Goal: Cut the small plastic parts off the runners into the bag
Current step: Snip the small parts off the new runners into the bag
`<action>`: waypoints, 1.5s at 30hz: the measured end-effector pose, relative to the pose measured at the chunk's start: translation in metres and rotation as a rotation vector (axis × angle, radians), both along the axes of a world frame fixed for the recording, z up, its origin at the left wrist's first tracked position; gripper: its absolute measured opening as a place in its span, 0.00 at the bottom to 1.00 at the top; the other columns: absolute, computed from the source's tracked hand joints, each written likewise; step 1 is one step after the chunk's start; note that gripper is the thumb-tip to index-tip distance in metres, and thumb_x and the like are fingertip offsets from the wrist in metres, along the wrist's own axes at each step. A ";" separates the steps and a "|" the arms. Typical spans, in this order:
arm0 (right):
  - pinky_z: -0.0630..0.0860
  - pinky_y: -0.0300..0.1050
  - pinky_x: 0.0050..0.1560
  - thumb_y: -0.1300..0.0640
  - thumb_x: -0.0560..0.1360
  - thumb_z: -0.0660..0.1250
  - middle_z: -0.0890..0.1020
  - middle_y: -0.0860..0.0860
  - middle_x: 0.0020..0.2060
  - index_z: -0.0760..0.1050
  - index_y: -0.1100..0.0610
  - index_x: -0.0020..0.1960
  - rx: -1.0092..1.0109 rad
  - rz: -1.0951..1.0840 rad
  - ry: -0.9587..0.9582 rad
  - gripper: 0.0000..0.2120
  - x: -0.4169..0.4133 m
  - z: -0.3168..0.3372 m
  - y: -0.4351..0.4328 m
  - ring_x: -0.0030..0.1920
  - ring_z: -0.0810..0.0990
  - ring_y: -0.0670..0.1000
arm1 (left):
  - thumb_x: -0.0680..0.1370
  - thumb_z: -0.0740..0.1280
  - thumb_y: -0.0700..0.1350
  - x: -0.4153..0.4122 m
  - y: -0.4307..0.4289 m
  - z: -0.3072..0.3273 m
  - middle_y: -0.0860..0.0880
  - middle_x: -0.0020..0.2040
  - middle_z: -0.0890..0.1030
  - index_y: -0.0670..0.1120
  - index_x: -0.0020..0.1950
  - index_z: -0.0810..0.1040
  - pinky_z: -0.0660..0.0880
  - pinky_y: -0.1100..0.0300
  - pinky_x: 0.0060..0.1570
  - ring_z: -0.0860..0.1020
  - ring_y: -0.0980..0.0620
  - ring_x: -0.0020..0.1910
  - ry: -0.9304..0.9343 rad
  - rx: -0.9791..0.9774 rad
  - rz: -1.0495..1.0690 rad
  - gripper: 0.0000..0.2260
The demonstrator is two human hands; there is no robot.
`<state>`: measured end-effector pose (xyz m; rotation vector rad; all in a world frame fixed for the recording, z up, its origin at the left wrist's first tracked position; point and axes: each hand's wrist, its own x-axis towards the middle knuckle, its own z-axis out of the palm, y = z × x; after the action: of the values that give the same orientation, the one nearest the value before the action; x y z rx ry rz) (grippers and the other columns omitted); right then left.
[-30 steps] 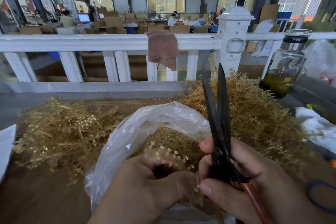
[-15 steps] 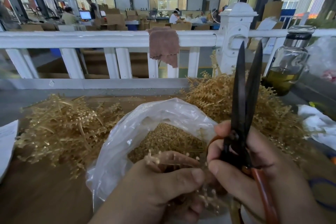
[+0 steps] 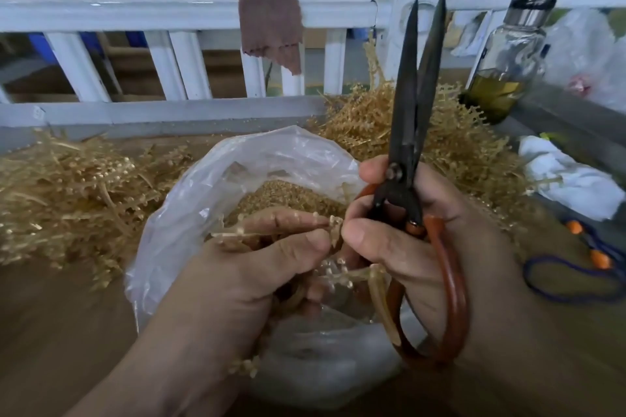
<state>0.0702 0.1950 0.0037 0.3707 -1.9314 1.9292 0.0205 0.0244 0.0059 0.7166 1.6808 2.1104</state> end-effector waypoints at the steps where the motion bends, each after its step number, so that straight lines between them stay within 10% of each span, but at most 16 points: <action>1: 0.81 0.41 0.40 0.50 0.70 0.77 0.83 0.49 0.42 0.78 0.43 0.57 0.032 -0.030 -0.001 0.17 0.000 0.000 0.001 0.38 0.85 0.50 | 0.73 0.70 0.44 -0.002 -0.001 -0.001 0.52 0.28 0.81 0.54 0.35 0.85 0.73 0.70 0.24 0.80 0.59 0.27 0.009 -0.006 0.007 0.09; 12: 0.78 0.42 0.32 0.43 0.72 0.74 0.83 0.53 0.37 0.78 0.44 0.59 0.150 -0.105 -0.067 0.17 0.003 0.008 0.012 0.31 0.84 0.55 | 0.58 0.82 0.42 -0.004 -0.003 0.006 0.43 0.24 0.72 0.48 0.37 0.85 0.64 0.68 0.16 0.71 0.51 0.19 -0.121 0.040 0.270 0.11; 19: 0.78 0.34 0.32 0.40 0.71 0.71 0.83 0.46 0.42 0.76 0.39 0.58 0.449 -0.131 -0.092 0.16 0.003 0.011 0.015 0.35 0.85 0.47 | 0.61 0.77 0.41 -0.013 -0.006 0.001 0.40 0.43 0.86 0.49 0.37 0.83 0.83 0.49 0.37 0.87 0.39 0.41 -0.225 0.174 0.161 0.08; 32: 0.78 0.40 0.38 0.19 0.62 0.57 0.77 0.29 0.51 0.61 0.17 0.57 0.967 -0.120 -0.307 0.24 0.007 0.031 0.028 0.48 0.78 0.33 | 0.67 0.73 0.37 -0.019 -0.008 0.001 0.38 0.35 0.81 0.44 0.38 0.80 0.79 0.59 0.30 0.81 0.45 0.30 -0.103 0.259 0.359 0.04; 45: 0.75 0.36 0.43 0.24 0.64 0.54 0.78 0.31 0.49 0.65 0.29 0.62 1.125 -0.183 -0.280 0.27 0.008 0.034 0.022 0.50 0.76 0.35 | 0.66 0.74 0.38 -0.018 -0.009 0.001 0.39 0.35 0.82 0.47 0.38 0.80 0.80 0.61 0.32 0.82 0.45 0.31 0.000 0.225 0.416 0.06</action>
<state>0.0779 0.2169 0.0375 0.1870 -2.9527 0.6293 0.0026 0.0153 0.0069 0.4526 1.7267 2.6146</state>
